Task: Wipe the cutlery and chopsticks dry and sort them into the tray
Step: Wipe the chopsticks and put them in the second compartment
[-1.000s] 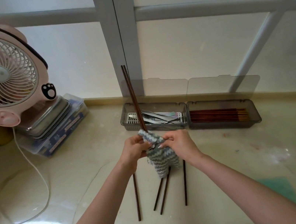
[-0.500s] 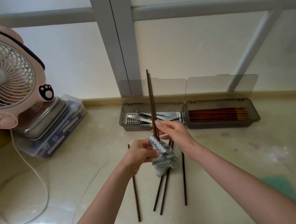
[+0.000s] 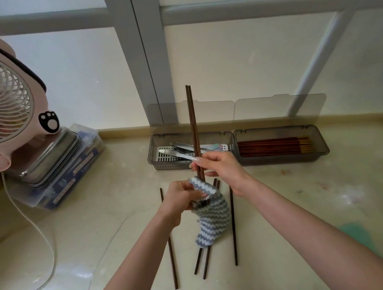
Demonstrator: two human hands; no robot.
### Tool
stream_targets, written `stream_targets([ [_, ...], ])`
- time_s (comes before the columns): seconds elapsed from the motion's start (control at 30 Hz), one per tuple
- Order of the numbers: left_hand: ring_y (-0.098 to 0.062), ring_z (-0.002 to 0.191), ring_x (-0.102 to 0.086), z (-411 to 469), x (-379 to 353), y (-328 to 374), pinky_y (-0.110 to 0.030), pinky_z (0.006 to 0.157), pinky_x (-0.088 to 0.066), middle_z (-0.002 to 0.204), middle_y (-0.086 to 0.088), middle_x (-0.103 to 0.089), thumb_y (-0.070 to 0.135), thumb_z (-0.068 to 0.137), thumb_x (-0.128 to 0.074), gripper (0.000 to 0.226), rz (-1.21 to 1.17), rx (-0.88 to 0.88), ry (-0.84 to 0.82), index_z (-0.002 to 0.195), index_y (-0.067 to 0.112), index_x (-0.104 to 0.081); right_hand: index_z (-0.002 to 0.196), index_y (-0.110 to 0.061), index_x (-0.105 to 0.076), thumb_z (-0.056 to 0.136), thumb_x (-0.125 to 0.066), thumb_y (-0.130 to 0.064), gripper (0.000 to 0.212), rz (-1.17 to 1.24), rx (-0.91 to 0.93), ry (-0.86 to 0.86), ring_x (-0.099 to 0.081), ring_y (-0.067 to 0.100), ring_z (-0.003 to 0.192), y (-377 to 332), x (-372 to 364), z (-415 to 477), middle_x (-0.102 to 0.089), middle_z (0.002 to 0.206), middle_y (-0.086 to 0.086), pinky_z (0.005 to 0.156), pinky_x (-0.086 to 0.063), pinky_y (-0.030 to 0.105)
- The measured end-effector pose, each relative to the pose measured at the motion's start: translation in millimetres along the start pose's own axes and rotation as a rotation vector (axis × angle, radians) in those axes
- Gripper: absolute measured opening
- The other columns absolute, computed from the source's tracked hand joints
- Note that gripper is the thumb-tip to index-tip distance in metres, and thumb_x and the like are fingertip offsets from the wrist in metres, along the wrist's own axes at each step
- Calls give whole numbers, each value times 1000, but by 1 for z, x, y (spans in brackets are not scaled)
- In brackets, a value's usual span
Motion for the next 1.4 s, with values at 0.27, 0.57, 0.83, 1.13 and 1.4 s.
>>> stream_targets([
  [0.27, -12, 54, -61, 14, -1, 14, -20, 49, -51, 62, -2, -64, -6, 85, -54, 16, -208, -9, 35, 75, 3, -61, 104, -19, -71, 86, -64, -37, 27, -156, 27, 62, -62, 7, 90, 4, 1, 1, -70, 98, -3, 77, -45, 21],
  [0.57, -13, 58, -59, 24, 17, 5, -18, 50, -52, 64, -2, -64, -5, 88, -50, 16, -586, -19, 231, 79, 4, -60, 75, -13, -64, 88, -53, -53, 43, -409, 38, 100, -58, 10, 53, 16, -5, -19, -65, 62, -2, 60, -48, 31],
  [0.83, -13, 56, -62, 28, 19, 5, -18, 48, -52, 60, -3, -66, -9, 85, -52, 14, -601, -12, 275, 78, 0, -59, 66, -17, -60, 96, -53, -22, 31, -335, 59, -55, -48, 5, 44, 26, -1, -17, -56, 53, -2, 50, -39, 16],
  [1.13, -16, 67, -61, 50, 52, 10, -22, 50, -55, 76, -7, -63, -7, 86, -51, 10, -800, 28, 348, 85, 2, -57, 67, -16, -62, 95, -54, -26, 31, -439, 92, -131, -45, 10, 50, 25, 49, -23, -52, 51, -3, 55, -37, 26],
  [1.4, -7, 58, -64, 61, 77, 5, -18, 50, -52, 82, -4, -64, -2, 87, -54, 10, -863, -39, 495, 88, 7, -57, 66, -24, -59, 94, -53, -28, 29, -715, 10, 63, -49, 11, 54, 55, 156, -31, -54, 56, -4, 58, -39, 29],
])
Point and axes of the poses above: each hand's wrist, its own z-axis towards the middle knuckle, its own x-axis out of the back of the hand, y = z × x, the point moved 5 cm from there along z, towards the middle knuckle
